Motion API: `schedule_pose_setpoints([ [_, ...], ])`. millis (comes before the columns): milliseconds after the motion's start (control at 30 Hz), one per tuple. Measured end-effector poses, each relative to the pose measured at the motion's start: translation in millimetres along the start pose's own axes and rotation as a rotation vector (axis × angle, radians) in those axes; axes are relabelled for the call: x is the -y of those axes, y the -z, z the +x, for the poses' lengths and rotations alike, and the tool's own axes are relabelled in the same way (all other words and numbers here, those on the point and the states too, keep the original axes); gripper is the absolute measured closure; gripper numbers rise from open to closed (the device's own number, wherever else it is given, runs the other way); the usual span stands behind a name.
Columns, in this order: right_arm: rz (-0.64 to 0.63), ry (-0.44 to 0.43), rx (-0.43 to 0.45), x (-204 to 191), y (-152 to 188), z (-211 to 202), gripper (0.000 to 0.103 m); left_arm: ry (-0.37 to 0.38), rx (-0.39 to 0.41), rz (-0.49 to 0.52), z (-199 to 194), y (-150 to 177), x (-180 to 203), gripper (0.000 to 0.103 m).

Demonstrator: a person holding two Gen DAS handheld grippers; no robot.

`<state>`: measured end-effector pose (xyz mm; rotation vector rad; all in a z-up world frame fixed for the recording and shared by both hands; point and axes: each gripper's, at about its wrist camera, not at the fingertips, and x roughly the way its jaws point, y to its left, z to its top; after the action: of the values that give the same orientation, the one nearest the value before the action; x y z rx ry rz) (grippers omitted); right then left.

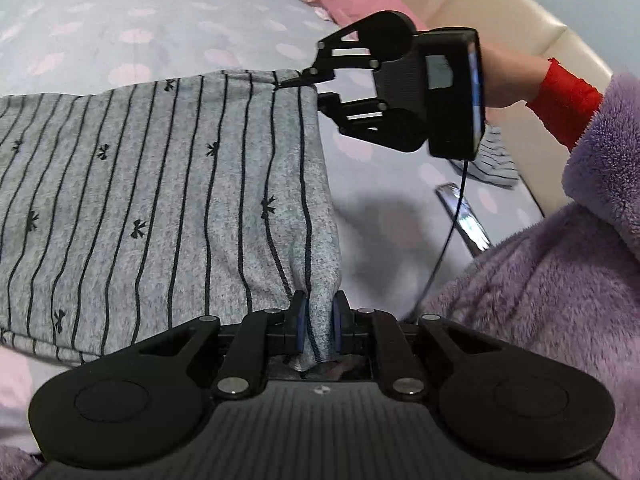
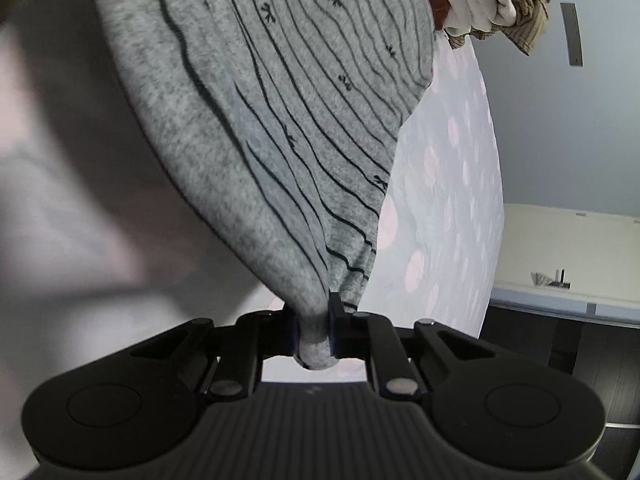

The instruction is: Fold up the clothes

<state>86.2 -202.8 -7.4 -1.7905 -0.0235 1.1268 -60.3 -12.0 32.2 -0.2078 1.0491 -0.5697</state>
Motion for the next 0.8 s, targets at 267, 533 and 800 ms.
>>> schedule_pose_setpoints([
  [267, 0.039, -0.093, -0.055, -17, -12, -65, 0.089, 0.059, -0.015, 0.103, -19, 28, 22, 0.093],
  [533, 0.217, -0.069, -0.041, -1, -19, -72, 0.089, 0.051, 0.06, 0.06, -42, 30, 7, 0.093],
  [800, 0.223, 0.01, -0.005, 59, -42, -42, 0.089, -0.048, 0.172, -0.014, -93, 11, -32, 0.093],
])
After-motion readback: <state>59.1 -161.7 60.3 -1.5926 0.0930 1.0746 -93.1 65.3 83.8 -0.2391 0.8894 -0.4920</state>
